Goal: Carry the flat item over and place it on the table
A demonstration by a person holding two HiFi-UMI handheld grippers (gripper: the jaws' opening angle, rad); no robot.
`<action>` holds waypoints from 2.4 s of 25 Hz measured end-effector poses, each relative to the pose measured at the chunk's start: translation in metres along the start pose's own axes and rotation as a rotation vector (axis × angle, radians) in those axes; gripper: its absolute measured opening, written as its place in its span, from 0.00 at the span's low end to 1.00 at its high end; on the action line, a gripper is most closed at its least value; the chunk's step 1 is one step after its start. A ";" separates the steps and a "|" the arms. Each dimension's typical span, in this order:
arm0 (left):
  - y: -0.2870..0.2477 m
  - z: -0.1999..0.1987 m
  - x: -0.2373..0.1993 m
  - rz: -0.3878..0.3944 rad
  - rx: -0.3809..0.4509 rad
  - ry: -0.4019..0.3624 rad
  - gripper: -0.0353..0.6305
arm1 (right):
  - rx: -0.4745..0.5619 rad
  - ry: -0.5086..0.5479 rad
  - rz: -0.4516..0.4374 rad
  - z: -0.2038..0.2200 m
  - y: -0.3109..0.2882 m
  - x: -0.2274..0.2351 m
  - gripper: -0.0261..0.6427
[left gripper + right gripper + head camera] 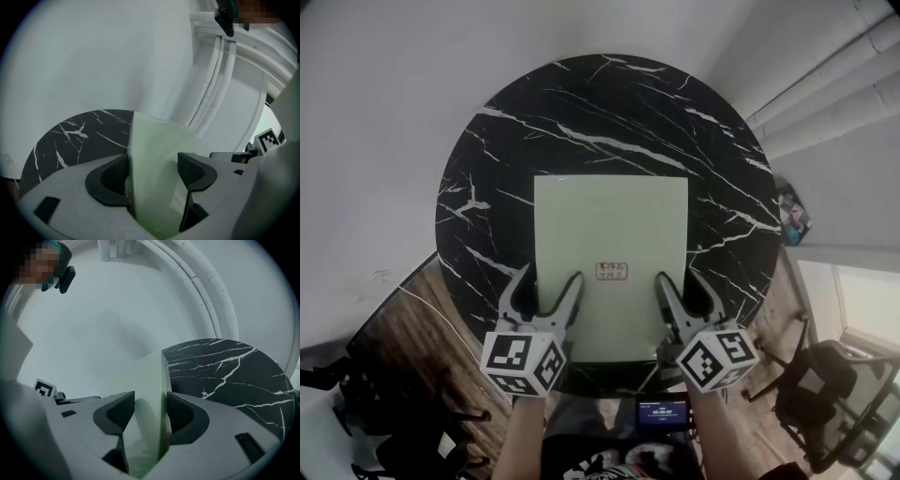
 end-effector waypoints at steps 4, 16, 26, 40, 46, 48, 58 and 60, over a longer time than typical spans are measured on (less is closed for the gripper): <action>-0.006 0.010 -0.005 -0.005 -0.016 0.013 0.56 | -0.026 -0.006 0.010 0.009 -0.007 0.005 0.32; -0.019 0.022 -0.014 -0.008 -0.070 0.048 0.57 | -0.083 -0.002 0.047 0.018 -0.021 0.011 0.32; -0.023 0.024 -0.015 -0.016 -0.089 0.046 0.57 | -0.093 -0.010 0.052 0.019 -0.023 0.014 0.32; -0.005 0.010 -0.009 -0.069 -0.039 -0.085 0.41 | -0.023 0.101 0.088 0.008 -0.009 0.003 0.32; 0.010 -0.006 -0.004 -0.094 0.018 -0.127 0.10 | 0.023 0.135 0.107 0.001 0.006 -0.003 0.13; 0.013 -0.010 -0.002 -0.075 0.026 -0.118 0.08 | 0.037 0.133 0.102 -0.002 0.011 -0.005 0.10; 0.045 -0.033 0.014 -0.034 0.102 -0.165 0.07 | 0.106 0.195 0.054 -0.013 0.045 -0.031 0.09; 0.055 -0.042 0.017 -0.018 0.141 -0.162 0.07 | 0.131 0.197 0.060 -0.016 0.053 -0.036 0.09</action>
Point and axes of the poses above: the fingertips, and each gripper's own axes: y backward along the fingers, x to its right, z out of its underside, the point moved 5 cm from there along y, backward along the fingers, and after that the axes turned 9 degrees about z, right-handed, at the moved point
